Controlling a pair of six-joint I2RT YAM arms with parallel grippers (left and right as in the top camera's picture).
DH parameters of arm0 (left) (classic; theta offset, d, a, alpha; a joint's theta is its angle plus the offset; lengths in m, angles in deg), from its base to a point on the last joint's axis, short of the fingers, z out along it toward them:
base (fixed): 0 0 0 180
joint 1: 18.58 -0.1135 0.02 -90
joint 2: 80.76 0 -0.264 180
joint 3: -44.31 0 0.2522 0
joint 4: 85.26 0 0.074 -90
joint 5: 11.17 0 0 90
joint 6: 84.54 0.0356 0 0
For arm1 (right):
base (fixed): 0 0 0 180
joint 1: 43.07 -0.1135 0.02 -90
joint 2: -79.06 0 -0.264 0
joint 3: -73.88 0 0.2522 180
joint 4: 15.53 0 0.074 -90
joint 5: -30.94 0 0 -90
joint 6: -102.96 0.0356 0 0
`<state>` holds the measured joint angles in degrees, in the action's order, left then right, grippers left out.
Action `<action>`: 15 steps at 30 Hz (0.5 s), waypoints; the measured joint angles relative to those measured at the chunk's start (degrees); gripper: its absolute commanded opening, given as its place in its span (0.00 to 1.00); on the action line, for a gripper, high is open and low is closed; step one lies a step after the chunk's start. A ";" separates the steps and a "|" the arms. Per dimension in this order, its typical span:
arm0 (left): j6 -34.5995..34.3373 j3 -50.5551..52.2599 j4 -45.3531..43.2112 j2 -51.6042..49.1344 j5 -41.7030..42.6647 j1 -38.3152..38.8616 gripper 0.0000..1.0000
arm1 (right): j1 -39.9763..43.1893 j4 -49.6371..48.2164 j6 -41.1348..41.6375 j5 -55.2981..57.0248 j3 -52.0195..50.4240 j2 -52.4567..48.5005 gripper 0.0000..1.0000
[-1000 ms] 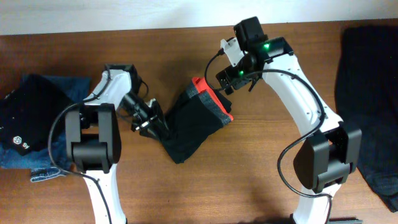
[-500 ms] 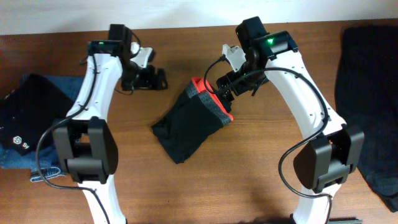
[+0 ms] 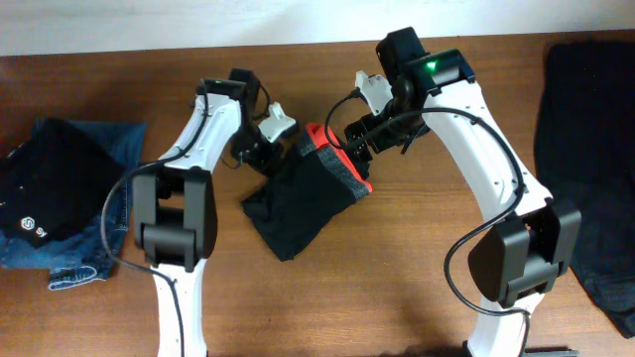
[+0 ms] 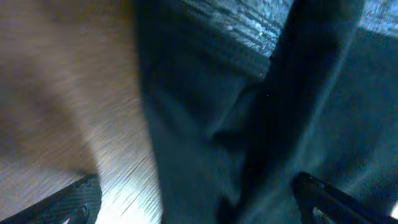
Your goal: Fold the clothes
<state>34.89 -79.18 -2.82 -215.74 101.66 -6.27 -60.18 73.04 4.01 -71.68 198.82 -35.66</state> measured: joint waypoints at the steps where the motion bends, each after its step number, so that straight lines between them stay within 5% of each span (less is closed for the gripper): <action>1: 0.39 -0.15 0.42 -0.09 1.07 0.09 0.99 | 0.02 -0.04 -0.02 0.00 0.00 0.00 0.99; 7: 2.10 -0.33 5.33 -1.03 6.34 0.92 0.97 | 0.00 0.00 0.02 0.00 0.00 0.00 0.99; 10: 2.84 -0.31 6.78 -1.40 7.30 2.05 0.83 | 0.00 0.00 0.00 0.00 0.00 0.00 0.99; 15: 4.39 -0.24 8.26 -2.43 7.82 3.72 0.30 | 0.00 0.00 0.00 -0.02 0.02 0.00 0.99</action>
<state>39.29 -79.42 5.44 -218.17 109.48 -2.55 -60.18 73.04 4.01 -71.71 198.84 -35.66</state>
